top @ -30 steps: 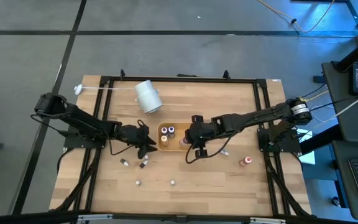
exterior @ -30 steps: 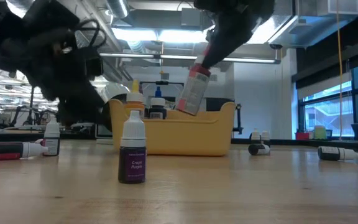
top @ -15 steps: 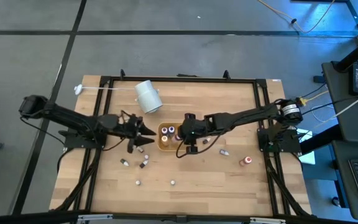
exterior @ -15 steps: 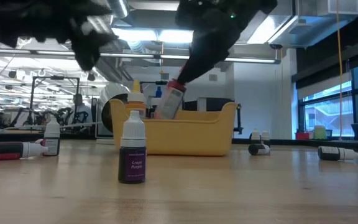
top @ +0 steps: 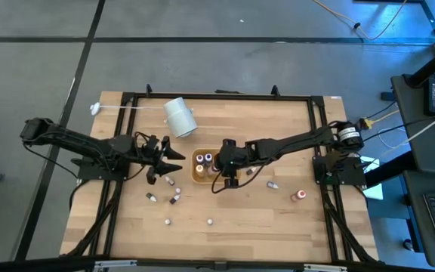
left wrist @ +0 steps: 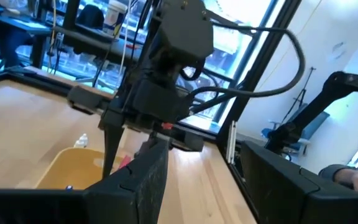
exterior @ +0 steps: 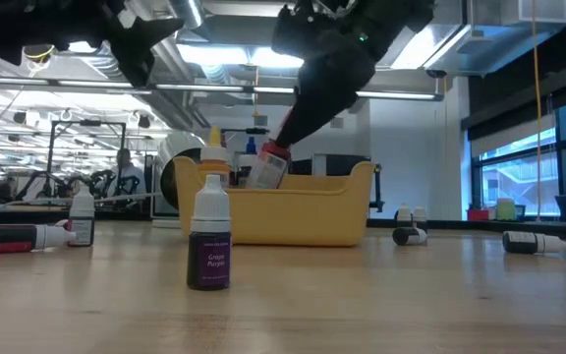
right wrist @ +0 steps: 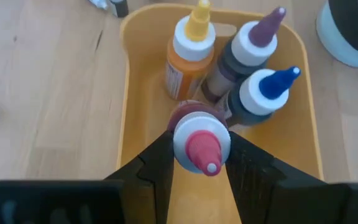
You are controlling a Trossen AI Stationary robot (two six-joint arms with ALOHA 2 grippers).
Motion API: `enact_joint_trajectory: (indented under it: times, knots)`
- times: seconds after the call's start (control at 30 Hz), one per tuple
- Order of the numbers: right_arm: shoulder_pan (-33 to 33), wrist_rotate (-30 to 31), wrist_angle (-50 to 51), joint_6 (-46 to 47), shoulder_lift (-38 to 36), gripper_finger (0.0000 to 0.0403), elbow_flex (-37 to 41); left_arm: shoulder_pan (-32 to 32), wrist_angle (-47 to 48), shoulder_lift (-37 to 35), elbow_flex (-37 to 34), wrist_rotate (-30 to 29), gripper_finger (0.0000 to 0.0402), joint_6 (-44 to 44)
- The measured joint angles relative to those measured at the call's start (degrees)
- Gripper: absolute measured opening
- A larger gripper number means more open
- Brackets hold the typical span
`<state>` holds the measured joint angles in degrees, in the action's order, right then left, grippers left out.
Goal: Pick & Place food coloring
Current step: Put the large red ink bottle into the yellow bin
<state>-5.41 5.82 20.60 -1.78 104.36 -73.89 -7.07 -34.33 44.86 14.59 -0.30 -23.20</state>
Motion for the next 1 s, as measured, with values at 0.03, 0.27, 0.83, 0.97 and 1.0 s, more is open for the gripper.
enact_joint_trajectory:
  times: [0.03,0.27,0.83,0.97,1.0]
  knots:
    - [0.0,0.0,-0.7,0.0,0.3,0.0132,-0.1,0.0,0.0,0.0,0.0,0.0,0.0196,0.0]
    - [0.0,0.0,-1.2,-0.2,2.0,0.0132,0.0,0.0,0.2,0.0,0.0,0.0,0.0196,-0.2]
    - [0.0,0.1,-1.9,-1.5,2.8,0.0132,0.0,0.0,0.4,0.2,0.0,-0.1,0.0196,-0.1]
    - [0.0,0.1,-1.9,-1.5,2.8,0.0132,0.0,0.0,0.3,0.2,0.0,-0.1,0.0196,-0.1]
    - [0.0,0.1,-1.9,-1.5,2.8,0.0132,0.0,0.0,0.3,0.2,0.0,-0.1,0.0196,-0.1]
